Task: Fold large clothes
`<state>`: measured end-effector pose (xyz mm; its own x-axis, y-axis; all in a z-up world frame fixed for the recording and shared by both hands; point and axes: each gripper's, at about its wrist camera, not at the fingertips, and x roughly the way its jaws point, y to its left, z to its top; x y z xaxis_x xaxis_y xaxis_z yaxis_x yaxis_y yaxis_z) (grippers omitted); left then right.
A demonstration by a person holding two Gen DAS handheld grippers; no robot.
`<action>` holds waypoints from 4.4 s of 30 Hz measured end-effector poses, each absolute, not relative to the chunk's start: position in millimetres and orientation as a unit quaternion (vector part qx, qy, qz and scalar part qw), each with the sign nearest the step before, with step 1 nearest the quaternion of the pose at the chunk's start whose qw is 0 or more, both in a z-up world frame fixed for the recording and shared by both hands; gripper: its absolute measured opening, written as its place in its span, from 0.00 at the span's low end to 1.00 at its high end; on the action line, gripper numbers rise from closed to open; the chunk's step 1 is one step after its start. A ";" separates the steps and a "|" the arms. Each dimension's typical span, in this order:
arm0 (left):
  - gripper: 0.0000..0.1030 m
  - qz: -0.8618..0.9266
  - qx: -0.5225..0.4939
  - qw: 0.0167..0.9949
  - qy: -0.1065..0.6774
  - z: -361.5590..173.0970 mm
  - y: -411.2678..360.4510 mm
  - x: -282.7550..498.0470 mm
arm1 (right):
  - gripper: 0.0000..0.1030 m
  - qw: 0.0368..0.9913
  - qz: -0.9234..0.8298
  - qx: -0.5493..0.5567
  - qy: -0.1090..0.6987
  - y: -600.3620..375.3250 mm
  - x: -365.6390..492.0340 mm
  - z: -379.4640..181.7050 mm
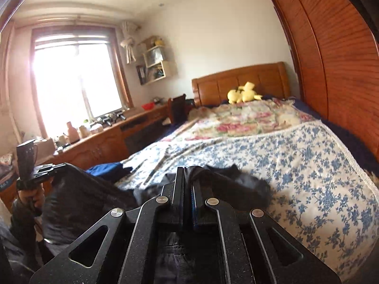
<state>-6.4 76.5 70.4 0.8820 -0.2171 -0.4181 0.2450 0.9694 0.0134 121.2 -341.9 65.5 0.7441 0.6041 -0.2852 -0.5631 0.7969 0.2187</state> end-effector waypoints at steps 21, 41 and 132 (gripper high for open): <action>0.03 -0.034 0.010 0.972 0.233 -6.9 102.4 192.2 | 0.02 0.947 0.159 -0.027 0.279 -308.6 350.0 -41.0; 0.05 -0.054 -0.010 0.961 0.271 -84.8 111.8 280.2 | 0.24 0.920 0.063 -0.136 0.363 -271.8 398.9 -110.4; 0.30 -0.173 0.017 0.931 0.321 -123.2 36.4 275.5 | 0.64 0.918 0.121 -0.180 0.332 -240.1 370.2 -65.0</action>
<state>275.5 36.4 -123.2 0.7338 -0.3112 -0.6039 0.3333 0.9395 -0.0792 370.2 -240.1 -65.0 0.7501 0.1022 -0.6534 -0.3414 0.9060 -0.2502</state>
